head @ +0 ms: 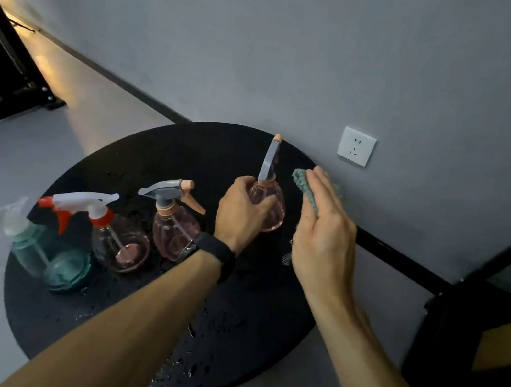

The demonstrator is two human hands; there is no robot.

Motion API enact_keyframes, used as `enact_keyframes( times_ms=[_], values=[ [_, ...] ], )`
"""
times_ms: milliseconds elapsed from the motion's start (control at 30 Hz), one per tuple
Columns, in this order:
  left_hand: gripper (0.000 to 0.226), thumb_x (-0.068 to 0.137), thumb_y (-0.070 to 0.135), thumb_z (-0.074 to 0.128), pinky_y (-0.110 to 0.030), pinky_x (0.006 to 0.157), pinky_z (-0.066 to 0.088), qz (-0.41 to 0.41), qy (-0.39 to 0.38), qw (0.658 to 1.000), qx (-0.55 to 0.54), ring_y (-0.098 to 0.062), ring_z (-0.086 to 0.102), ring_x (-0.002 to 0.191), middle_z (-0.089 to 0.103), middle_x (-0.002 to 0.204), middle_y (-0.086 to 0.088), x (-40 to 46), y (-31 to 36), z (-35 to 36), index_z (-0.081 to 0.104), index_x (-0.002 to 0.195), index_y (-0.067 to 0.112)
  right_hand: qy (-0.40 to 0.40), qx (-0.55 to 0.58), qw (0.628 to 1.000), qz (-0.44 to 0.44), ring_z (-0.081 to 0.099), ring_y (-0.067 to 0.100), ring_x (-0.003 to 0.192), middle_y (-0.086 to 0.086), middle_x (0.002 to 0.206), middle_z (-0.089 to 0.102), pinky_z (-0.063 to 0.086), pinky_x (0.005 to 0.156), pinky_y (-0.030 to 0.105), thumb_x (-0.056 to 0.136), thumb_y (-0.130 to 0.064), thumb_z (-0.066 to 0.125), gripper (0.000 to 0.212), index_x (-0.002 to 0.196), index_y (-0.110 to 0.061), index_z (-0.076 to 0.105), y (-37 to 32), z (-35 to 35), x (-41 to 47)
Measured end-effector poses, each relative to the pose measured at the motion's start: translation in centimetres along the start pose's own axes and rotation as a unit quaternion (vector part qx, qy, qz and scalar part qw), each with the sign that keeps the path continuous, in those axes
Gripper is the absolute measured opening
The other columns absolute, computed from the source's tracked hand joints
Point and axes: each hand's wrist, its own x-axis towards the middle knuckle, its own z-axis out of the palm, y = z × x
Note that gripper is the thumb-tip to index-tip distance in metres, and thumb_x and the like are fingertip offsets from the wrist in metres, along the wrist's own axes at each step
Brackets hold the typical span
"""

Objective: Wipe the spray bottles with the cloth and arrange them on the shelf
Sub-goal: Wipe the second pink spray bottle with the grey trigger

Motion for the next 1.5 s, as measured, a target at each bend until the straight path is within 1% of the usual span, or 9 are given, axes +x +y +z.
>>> enact_keyframes(
  times_ms=[133,367,700,867,1000,1100,1333,1400,1500],
  values=[
    [0.052,0.086,0.034,0.071,-0.041,0.097,0.051,-0.016,0.004,1.000,-0.007,-0.019,0.061,0.113,0.062,0.126,-0.004,2.8,-0.8,1.5,0.053,0.132,0.017,0.014,0.012,1.000,0.015,0.042,0.016,0.137,0.005,0.145,0.049,0.022,0.108,0.005,0.100,-0.006,0.046,0.038,0.137,-0.005,0.052,0.4,-0.1,0.6],
    [0.021,0.091,0.029,0.067,-0.033,0.083,0.054,0.004,0.007,1.000,-0.013,-0.013,0.063,0.088,0.065,0.092,0.007,4.7,-1.0,2.5,0.063,0.109,0.019,0.021,0.022,0.999,0.035,0.043,0.014,0.136,0.004,0.145,0.050,0.019,0.104,-0.001,0.099,-0.004,0.046,0.038,0.137,-0.006,0.052,0.5,0.1,1.1],
    [0.028,0.088,0.037,0.070,-0.026,0.081,0.056,0.052,-0.009,0.996,-0.066,-0.009,0.067,0.091,0.069,0.100,0.005,0.3,1.0,-2.4,0.062,0.110,0.021,0.032,0.038,0.998,0.032,0.044,0.006,0.131,0.002,0.143,0.051,0.019,0.099,-0.006,0.100,-0.007,0.046,0.037,0.137,-0.007,0.053,0.3,-1.1,1.2],
    [0.032,0.088,0.034,0.069,-0.021,0.077,0.056,0.058,-0.031,0.979,-0.192,-0.007,0.070,0.091,0.073,0.098,0.003,-4.2,2.8,-8.4,0.061,0.110,0.013,-0.033,0.078,0.995,-0.055,0.036,-0.006,0.130,-0.006,0.141,0.048,0.021,0.104,-0.001,0.098,-0.002,0.049,0.040,0.137,-0.008,0.053,-2.1,-1.4,0.4],
    [0.034,0.088,0.039,0.065,-0.045,0.090,0.055,-0.001,-0.049,0.957,-0.287,-0.025,0.071,0.099,0.074,0.104,-0.006,-6.0,1.9,-11.8,0.060,0.107,0.011,-0.099,0.095,0.979,-0.151,0.029,0.001,0.136,-0.007,0.142,0.042,0.021,0.110,0.007,0.097,-0.003,0.049,0.042,0.138,-0.005,0.049,-5.6,0.2,-1.4],
    [0.033,0.093,0.037,0.061,-0.049,0.091,0.051,-0.034,-0.059,0.929,-0.363,-0.029,0.069,0.099,0.071,0.104,-0.014,-6.6,0.4,-13.2,0.061,0.109,0.008,-0.145,0.089,0.965,-0.200,0.026,0.003,0.140,-0.001,0.147,0.042,0.019,0.115,0.014,0.099,-0.008,0.046,0.042,0.140,-0.007,0.047,-7.8,2.2,-2.9],
    [0.073,0.089,0.060,0.056,-0.050,0.110,0.040,-0.060,-0.083,0.906,-0.412,-0.034,0.057,0.125,0.060,0.131,-0.023,-7.5,-1.7,-15.3,0.054,0.132,0.001,-0.239,0.029,0.939,-0.247,0.012,0.004,0.148,-0.010,0.159,0.025,0.016,0.121,0.038,0.102,-0.033,0.034,0.050,0.151,-0.022,0.031,-10.2,6.3,-5.8],
    [0.069,0.093,0.061,0.050,-0.049,0.109,0.040,-0.081,-0.089,0.894,-0.433,-0.032,0.060,0.121,0.064,0.125,-0.022,-7.4,-2.2,-15.9,0.061,0.125,0.001,-0.246,0.008,0.936,-0.252,0.007,0.005,0.148,-0.012,0.160,0.020,0.015,0.121,0.037,0.101,-0.036,0.038,0.055,0.153,-0.025,0.026,-10.6,6.9,-6.3],
    [0.059,0.099,0.055,0.039,-0.036,0.089,0.054,-0.096,-0.122,0.872,-0.464,-0.023,0.070,0.095,0.074,0.096,-0.013,-7.0,-3.1,-16.8,0.077,0.093,0.010,-0.246,-0.032,0.932,-0.265,0.004,0.011,0.150,-0.011,0.161,0.016,0.015,0.119,0.036,0.095,-0.042,0.048,0.065,0.153,-0.026,0.023,-10.6,7.6,-7.0]
  ],
)
